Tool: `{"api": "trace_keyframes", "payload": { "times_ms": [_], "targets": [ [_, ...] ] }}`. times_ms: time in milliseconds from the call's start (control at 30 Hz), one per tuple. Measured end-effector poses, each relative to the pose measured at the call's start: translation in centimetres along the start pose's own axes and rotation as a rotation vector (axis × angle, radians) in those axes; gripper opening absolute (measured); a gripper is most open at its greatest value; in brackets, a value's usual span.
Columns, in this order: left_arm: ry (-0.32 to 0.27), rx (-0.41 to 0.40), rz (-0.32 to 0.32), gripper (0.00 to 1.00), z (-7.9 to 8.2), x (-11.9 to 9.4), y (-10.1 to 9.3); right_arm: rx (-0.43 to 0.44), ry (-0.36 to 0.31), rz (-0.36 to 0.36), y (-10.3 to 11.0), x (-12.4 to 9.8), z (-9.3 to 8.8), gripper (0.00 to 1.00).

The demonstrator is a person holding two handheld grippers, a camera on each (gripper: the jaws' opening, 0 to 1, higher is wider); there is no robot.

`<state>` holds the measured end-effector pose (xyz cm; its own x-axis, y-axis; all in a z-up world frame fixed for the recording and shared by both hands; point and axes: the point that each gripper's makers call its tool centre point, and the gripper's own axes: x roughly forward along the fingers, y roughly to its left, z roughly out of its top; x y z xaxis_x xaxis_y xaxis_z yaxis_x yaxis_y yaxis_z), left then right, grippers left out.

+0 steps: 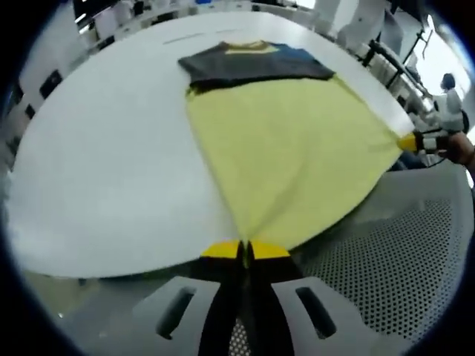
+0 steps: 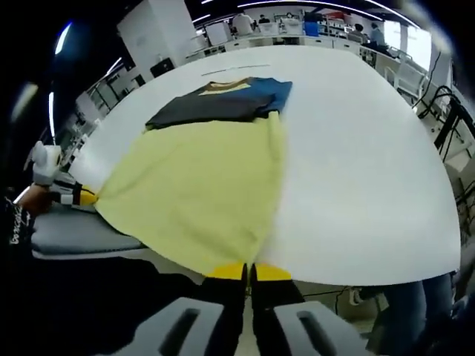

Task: Fold the garment on the visible template until the final outline fits inside the template.

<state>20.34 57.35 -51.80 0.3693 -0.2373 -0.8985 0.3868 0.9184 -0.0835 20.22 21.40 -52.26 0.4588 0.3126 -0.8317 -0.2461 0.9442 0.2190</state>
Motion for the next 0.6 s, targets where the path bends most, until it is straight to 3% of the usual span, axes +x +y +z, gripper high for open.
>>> {"api": "trace_keyframes", "payload": {
  "times_ms": [167, 600],
  "targets": [
    [-0.021, -0.009, 0.009, 0.00, 1.1, -0.4, 0.3, -0.006, -0.036, -0.002, 0.0, -0.4, 1.7, 0.00],
    [-0.131, 0.002, 0.033, 0.00, 6.2, -2.2, 1.6, -0.079, -0.110, -0.006, 0.2, -1.4, 6.5, 0.00]
  ]
}}
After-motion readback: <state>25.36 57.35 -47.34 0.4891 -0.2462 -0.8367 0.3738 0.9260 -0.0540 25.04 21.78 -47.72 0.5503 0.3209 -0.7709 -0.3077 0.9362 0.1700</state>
